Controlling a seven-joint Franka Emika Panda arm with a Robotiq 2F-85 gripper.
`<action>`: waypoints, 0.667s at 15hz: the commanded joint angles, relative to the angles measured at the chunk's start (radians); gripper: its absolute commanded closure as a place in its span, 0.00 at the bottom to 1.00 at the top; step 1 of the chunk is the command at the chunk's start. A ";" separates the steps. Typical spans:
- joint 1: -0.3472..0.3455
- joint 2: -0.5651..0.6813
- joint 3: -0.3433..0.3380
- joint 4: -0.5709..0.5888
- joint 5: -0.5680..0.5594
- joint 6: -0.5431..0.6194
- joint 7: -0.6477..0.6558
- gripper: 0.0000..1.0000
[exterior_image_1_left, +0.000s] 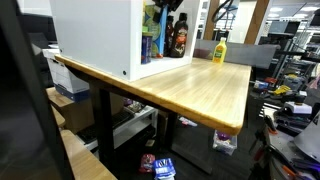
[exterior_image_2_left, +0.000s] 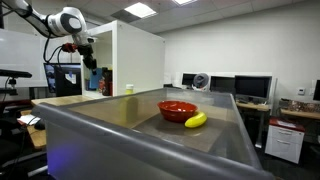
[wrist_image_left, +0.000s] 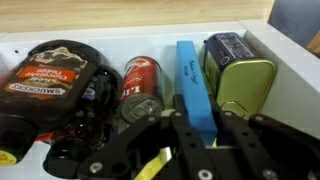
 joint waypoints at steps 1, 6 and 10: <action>0.004 -0.023 -0.011 -0.027 -0.002 0.056 -0.037 0.94; 0.002 -0.021 -0.015 -0.032 -0.002 0.072 -0.043 0.94; 0.007 -0.025 -0.015 -0.037 0.010 0.093 -0.059 0.94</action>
